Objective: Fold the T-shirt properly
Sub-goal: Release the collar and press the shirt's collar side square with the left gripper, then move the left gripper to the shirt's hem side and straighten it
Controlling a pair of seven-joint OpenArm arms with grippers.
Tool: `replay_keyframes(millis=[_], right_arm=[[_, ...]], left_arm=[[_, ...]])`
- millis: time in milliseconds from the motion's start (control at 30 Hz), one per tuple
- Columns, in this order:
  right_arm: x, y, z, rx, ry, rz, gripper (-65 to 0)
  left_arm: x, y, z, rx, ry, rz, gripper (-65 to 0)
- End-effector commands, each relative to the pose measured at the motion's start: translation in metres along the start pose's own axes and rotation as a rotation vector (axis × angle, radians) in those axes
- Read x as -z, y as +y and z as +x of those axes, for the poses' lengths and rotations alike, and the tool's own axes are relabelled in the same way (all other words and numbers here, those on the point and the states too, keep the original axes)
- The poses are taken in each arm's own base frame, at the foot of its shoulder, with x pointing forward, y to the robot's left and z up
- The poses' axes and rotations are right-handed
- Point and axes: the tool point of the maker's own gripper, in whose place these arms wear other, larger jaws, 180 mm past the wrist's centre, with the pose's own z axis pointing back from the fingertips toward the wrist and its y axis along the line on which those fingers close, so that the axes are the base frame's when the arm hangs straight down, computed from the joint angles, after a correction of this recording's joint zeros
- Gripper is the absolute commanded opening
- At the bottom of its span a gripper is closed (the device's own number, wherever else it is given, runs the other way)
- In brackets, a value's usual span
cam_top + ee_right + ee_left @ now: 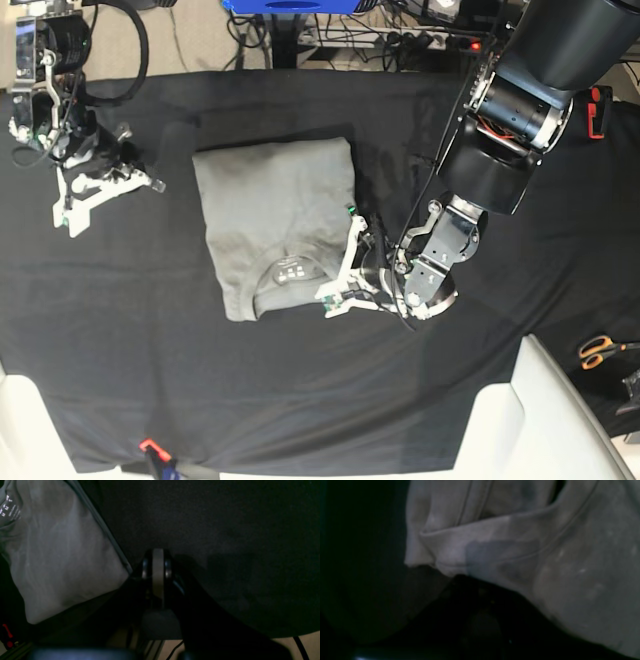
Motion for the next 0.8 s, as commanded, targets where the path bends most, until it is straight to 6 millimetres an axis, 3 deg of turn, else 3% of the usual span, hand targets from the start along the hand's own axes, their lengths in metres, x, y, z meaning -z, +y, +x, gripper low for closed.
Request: replay_keyframes(millis=[0, 233, 467, 667, 767], right_arm=[[-0.004, 0.002, 0.013, -0.014, -0.040, 0.009, -64.2], [-0.003, 0.004, 0.017, -0.014, -0.047, 0.012, -64.2], [-0.004, 0.004, 0.017, -0.015, -0.048, 0.013, -64.2], [-0.004, 0.004, 0.017, -0.015, -0.048, 0.013, -64.2], [-0.004, 0.007, 0.016, -0.026, -0.042, 0.020, -64.2]], left_arm=[[-0.009, 0.015, 0.024, 0.015, -0.054, 0.027, -65.0], [-0.016, 0.027, 0.036, 0.025, -0.069, 0.048, -65.0], [-0.009, 0.027, 0.042, -0.005, -0.104, 0.023, -65.0], [-0.001, 0.020, 0.032, 0.036, -0.054, 0.001, -65.0], [-0.005, 0.027, 0.031, 0.050, -0.041, 0.015, -65.0]])
